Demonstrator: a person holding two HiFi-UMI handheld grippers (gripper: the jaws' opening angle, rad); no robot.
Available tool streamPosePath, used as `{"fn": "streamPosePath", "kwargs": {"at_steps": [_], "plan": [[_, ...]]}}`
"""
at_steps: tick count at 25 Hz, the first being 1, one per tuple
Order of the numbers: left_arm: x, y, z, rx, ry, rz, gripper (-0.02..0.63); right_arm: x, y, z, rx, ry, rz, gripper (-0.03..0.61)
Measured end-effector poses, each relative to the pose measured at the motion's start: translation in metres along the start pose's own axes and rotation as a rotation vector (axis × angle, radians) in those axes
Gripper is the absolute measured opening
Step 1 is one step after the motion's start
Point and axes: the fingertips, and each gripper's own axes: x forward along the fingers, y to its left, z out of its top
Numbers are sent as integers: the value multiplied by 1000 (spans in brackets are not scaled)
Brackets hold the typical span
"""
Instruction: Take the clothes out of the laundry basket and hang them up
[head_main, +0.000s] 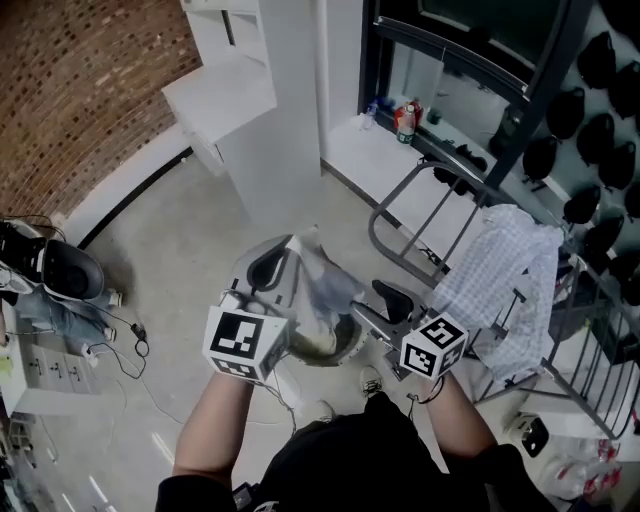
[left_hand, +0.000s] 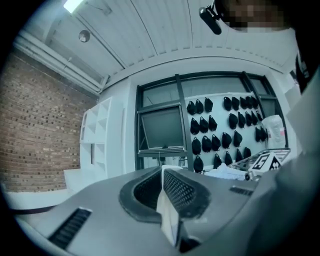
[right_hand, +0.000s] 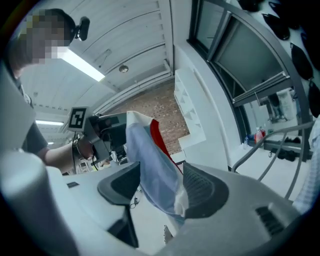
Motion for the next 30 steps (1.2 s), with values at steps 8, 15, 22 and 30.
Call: {"fn": "streamPosePath", "kwargs": {"at_steps": [8, 15, 22, 30], "plan": [[-19, 8, 28, -13, -35, -48, 8, 11, -10, -36, 111, 43, 7, 325], [-38, 9, 33, 14, -65, -59, 8, 23, 7, -39, 45, 64, -45, 43], [-53, -2, 24, -17, -55, -117, 8, -32, -2, -6, 44, -66, -209, 23], [-47, -62, 11, -43, -52, -269, 8, -143, 1, 34, 43, -236, -424, 20]]}}
